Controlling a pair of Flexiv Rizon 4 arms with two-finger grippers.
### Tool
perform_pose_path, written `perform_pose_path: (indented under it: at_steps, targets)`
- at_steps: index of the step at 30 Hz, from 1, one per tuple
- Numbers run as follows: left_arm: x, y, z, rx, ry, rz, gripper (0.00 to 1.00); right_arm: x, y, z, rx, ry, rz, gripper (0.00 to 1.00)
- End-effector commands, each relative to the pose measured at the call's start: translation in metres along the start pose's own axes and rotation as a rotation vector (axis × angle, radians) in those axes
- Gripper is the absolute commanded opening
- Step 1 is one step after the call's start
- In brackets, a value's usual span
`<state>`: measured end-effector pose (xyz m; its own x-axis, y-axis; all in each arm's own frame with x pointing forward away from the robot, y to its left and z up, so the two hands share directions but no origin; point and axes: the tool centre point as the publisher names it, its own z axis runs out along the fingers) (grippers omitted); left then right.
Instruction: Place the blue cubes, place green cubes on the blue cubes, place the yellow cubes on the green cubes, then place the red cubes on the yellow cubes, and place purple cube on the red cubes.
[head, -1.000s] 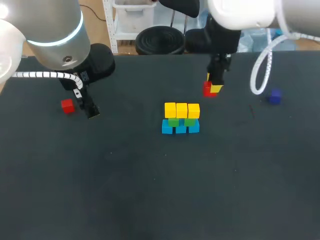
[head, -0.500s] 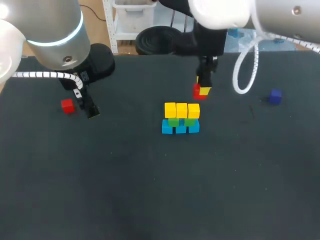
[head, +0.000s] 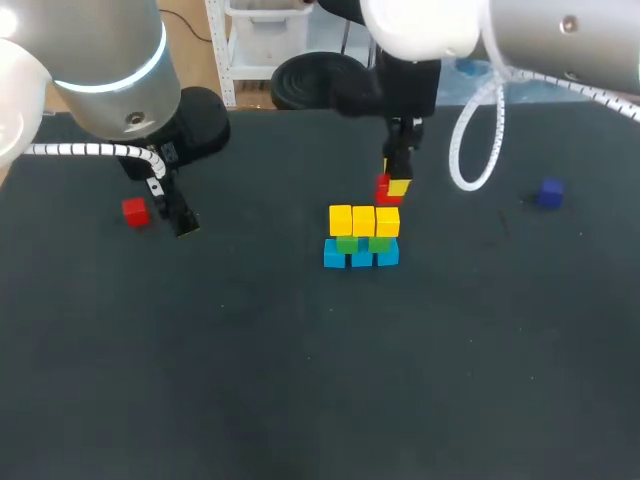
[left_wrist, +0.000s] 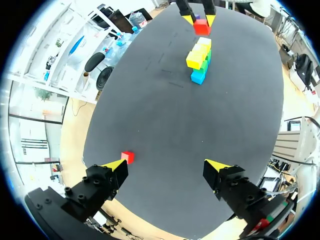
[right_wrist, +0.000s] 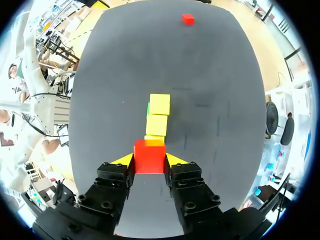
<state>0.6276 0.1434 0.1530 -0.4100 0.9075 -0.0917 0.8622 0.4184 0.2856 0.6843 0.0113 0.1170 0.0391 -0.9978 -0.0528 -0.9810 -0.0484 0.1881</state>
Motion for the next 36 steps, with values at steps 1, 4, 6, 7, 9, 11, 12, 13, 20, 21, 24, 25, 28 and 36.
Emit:
perform_pose_path:
  at_steps: [1,4,6,7,9,11,12,13,20,21,24,25,28,36]
  targets:
    - [0.001,0.001,0.000,0.002,-0.002,0.002,1.00,-0.002,-0.001,0.000,-0.003,-0.002,-0.001,0.00]
    - [0.001,0.001,0.000,0.002,-0.002,0.002,1.00,-0.003,-0.001,0.001,-0.004,-0.003,-0.002,0.00]
    - [0.001,0.001,0.000,0.002,-0.002,0.002,1.00,-0.003,-0.001,0.003,-0.006,-0.004,-0.002,0.00]
    - [0.001,0.001,0.000,0.002,-0.002,0.002,1.00,-0.003,-0.001,0.003,-0.008,-0.005,-0.002,0.00]
    - [0.001,0.001,0.000,0.002,-0.002,0.002,1.00,-0.004,-0.001,0.004,-0.010,-0.006,-0.002,0.00]
    - [0.001,0.001,0.000,0.002,-0.002,0.002,1.00,-0.005,-0.001,0.005,-0.012,-0.005,-0.004,0.00]
    - [0.001,0.001,0.000,0.002,-0.002,0.002,1.00,-0.006,-0.002,0.006,-0.013,-0.004,-0.005,0.00]
    - [0.001,0.001,0.000,0.002,-0.002,0.002,1.00,-0.006,-0.002,0.006,-0.014,-0.005,-0.005,0.00]
    - [0.001,0.001,0.000,0.002,-0.002,0.002,1.00,-0.011,-0.002,0.009,-0.022,-0.008,-0.017,0.00]
    - [0.001,0.001,0.000,0.002,-0.002,0.002,1.00,-0.011,-0.002,0.010,-0.024,-0.009,-0.019,0.00]
    - [0.001,0.001,0.000,0.002,-0.002,0.002,1.00,-0.012,-0.002,0.013,-0.032,-0.012,-0.023,0.00]
    - [0.001,0.001,0.000,0.002,-0.002,0.002,1.00,-0.013,-0.001,0.013,-0.034,-0.013,-0.023,0.00]
    - [0.001,0.001,0.000,0.002,-0.002,0.002,1.00,-0.013,-0.001,0.014,-0.037,-0.019,-0.025,0.00]
    - [0.001,0.001,0.000,0.002,-0.002,0.002,1.00,-0.006,-0.003,0.020,-0.041,-0.021,-0.007,0.00]
